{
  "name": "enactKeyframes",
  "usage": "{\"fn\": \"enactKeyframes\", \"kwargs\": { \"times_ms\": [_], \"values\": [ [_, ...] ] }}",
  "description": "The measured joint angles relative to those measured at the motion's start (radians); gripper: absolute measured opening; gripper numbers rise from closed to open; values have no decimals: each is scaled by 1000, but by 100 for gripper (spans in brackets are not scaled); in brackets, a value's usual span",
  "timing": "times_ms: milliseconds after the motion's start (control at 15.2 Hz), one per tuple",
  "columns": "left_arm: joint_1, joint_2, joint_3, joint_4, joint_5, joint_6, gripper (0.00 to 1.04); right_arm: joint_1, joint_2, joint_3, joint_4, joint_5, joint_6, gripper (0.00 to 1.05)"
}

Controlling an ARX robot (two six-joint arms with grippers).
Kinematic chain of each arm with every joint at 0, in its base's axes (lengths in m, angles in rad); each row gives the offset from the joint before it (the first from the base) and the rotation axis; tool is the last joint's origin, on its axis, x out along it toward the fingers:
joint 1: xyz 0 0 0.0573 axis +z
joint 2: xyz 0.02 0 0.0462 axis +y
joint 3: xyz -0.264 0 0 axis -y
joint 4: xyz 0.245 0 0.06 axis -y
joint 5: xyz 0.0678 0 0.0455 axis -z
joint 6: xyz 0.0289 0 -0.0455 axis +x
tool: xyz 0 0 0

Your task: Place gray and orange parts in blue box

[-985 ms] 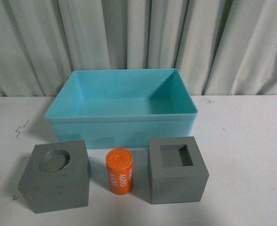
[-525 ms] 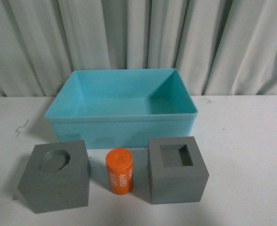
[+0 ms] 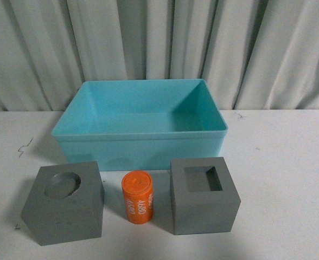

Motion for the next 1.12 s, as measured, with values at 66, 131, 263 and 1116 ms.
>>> {"fn": "enactKeyframes", "kwargs": {
  "times_ms": [66, 131, 263, 1116],
  "values": [
    [0, 0, 0, 0, 0, 0, 98, 0, 0, 0, 0, 0, 0, 98],
    [0, 0, 0, 0, 0, 0, 98, 0, 0, 0, 0, 0, 0, 98],
    [0, 0, 0, 0, 0, 0, 98, 0, 0, 0, 0, 0, 0, 98],
    [0, 0, 0, 0, 0, 0, 98, 296, 1521, 687, 240, -7, 121, 98]
  ]
}}
